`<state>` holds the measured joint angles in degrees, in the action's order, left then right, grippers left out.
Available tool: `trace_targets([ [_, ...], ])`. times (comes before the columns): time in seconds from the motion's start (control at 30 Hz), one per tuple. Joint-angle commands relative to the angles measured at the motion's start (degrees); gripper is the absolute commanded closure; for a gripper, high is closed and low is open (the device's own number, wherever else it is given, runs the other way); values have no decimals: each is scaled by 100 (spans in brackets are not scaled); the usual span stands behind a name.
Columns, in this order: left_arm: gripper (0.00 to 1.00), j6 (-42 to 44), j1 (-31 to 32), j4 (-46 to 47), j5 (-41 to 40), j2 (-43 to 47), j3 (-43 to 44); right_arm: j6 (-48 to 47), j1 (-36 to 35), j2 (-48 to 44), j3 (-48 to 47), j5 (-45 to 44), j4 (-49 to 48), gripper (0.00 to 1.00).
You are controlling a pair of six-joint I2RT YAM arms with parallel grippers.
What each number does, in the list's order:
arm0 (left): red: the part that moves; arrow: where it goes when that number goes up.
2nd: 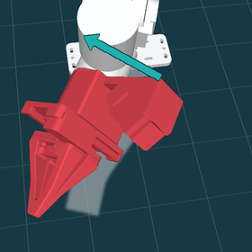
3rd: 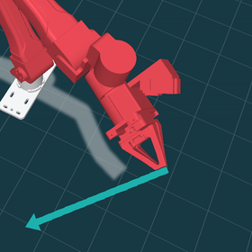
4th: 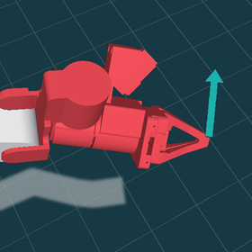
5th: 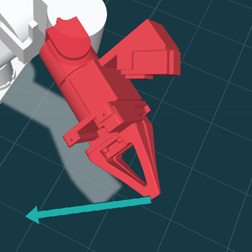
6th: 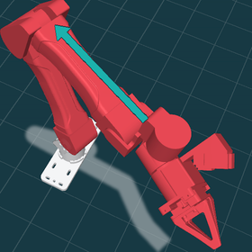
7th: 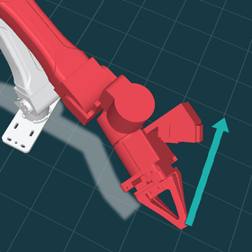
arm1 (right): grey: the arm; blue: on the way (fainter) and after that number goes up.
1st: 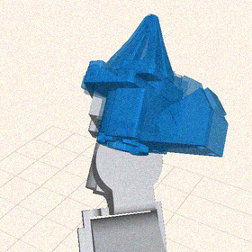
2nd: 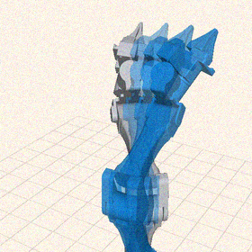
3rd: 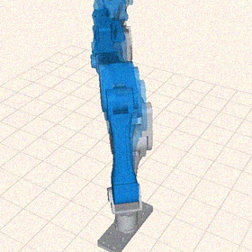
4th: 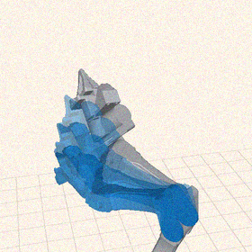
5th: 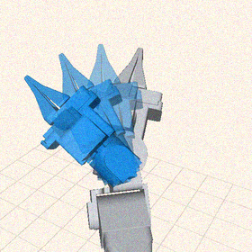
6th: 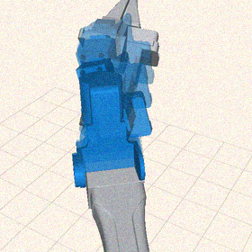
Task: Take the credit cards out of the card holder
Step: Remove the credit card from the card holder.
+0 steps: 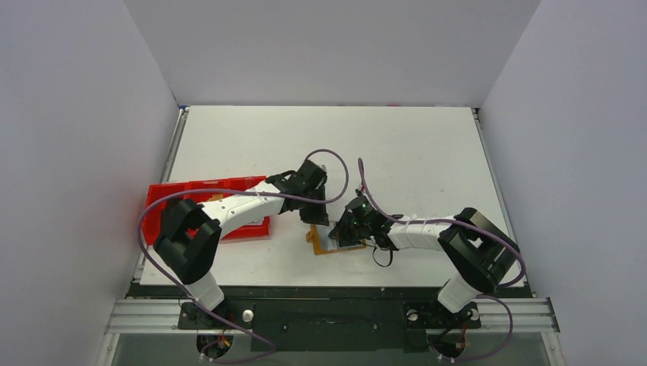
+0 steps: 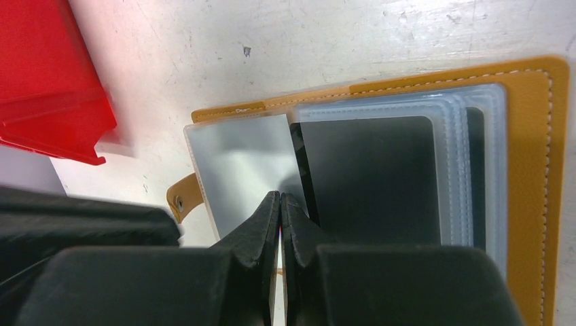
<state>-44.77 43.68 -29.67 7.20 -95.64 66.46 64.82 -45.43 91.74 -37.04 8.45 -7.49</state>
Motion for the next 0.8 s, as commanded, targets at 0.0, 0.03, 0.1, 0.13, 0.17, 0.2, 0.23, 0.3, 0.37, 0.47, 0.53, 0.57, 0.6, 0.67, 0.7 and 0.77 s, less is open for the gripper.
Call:
trace_targets([
  [0.0, 100, -132, -92, 223, 35, -273, -249, 74, 1, -296, 135, -245, -306, 100],
  [0.03, 100, -134, -94, 241, 22, -307, -283, 75, 4, -323, 144, -255, -301, 100],
  [0.1, 100, -143, -100, 339, 3, -395, -388, 76, 14, -445, 160, -264, -291, 100],
  [0.13, 100, -141, -100, 394, 2, -449, -436, 71, 20, -490, 161, -269, -261, 100],
  [0.17, 100, -143, -102, 419, -4, -484, -452, 61, 18, -587, 155, -294, -235, 100],
  [0.2, 100, -132, -100, 432, -10, -542, -474, 42, 17, -645, 141, -315, -141, 100],
  [0.23, 100, -130, -98, 444, -11, -569, -479, -21, 17, -784, 93, -380, -52, 99],
  [0.3, 100, -91, -103, 459, -34, -640, -482, -188, 9, -1038, -17, -558, 297, 95],
  [0.37, 100, -69, -101, 467, -42, -675, -480, -425, 31, -1289, -151, -861, 1025, 89],
  [0.47, 100, -10, -98, 475, 17, -702, -422, -842, 130, -1543, -258, -1249, 1710, 79],
  [0.53, 100, 21, -92, 472, 41, -669, -367, -1047, 233, -1698, -215, -1451, 2030, 73],
  [0.57, 100, 39, -80, 451, 38, -659, -351, -1106, 315, -1757, -165, -1500, 2154, 67],
  [0.6, 100, 48, -71, 435, 47, -643, -313, -1213, 355, -1774, -134, -1497, 2194, 65],
  [0.67, 100, 59, -63, 420, 101, -621, -263, -1333, 419, -1791, -69, -1476, 2266, 63],
  [0.7, 100, 59, -40, 432, 117, -613, -229, -1363, 429, -1751, -48, -1473, 2275, 63],
  [0.77, 100, 60, 3, 455, 153, -618, -146, -1428, 435, -1666, -27, -1423, 2241, 63],
])
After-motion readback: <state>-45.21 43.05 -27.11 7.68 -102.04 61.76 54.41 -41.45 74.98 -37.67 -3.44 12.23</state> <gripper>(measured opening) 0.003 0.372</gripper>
